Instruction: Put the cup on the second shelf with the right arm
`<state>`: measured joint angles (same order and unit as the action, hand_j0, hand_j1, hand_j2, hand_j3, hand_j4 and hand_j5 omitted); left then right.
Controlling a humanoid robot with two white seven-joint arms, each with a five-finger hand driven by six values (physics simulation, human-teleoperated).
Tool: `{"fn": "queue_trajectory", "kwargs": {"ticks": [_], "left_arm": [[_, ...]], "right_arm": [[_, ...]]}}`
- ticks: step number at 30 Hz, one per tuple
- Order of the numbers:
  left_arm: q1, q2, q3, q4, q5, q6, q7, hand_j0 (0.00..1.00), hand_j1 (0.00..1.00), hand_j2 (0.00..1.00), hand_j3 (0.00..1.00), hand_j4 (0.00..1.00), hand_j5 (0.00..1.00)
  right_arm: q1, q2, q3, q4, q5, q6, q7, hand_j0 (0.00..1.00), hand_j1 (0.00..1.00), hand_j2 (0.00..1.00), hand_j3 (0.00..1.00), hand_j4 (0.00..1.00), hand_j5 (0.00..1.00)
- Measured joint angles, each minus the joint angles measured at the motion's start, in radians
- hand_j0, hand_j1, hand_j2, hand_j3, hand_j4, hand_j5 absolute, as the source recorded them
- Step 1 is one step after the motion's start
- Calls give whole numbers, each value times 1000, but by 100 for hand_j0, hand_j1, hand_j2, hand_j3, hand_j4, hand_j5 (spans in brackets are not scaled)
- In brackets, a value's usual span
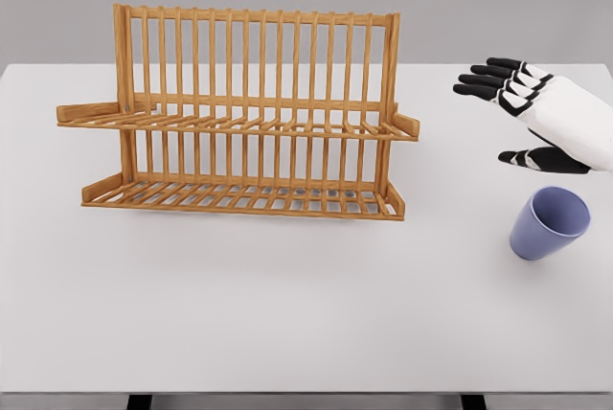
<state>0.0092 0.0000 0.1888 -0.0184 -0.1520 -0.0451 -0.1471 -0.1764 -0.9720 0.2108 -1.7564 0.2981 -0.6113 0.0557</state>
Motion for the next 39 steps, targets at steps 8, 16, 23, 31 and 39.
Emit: {"fn": "queue_trajectory", "kwargs": {"ticks": [8, 16, 23, 31, 39], "left_arm": [[0, 0, 0, 0, 0, 0, 0, 100, 100, 100, 100, 100, 100], [0, 0, 0, 0, 0, -1, 0, 100, 100, 100, 100, 100, 100], [0, 0, 0, 0, 0, 0, 0, 100, 100, 100, 100, 100, 100], [0, 0, 0, 0, 0, 0, 0, 100, 100, 100, 100, 100, 100], [0, 0, 0, 0, 0, 0, 0, 100, 100, 100, 100, 100, 100]], "right_arm": [[40, -17, -38, -3, -220, 0, 98, 100, 100, 100, 100, 100, 100], [213, -8, -188, -2, -414, -1, 338, 100, 100, 100, 100, 100, 100], [348, -19, -259, 6, -629, -3, 443, 100, 100, 100, 100, 100, 100], [429, -62, -302, 23, -888, -2, 543, 100, 100, 100, 100, 100, 100], [476, -72, -303, 97, -1031, -2, 555, 100, 100, 100, 100, 100, 100]]}}
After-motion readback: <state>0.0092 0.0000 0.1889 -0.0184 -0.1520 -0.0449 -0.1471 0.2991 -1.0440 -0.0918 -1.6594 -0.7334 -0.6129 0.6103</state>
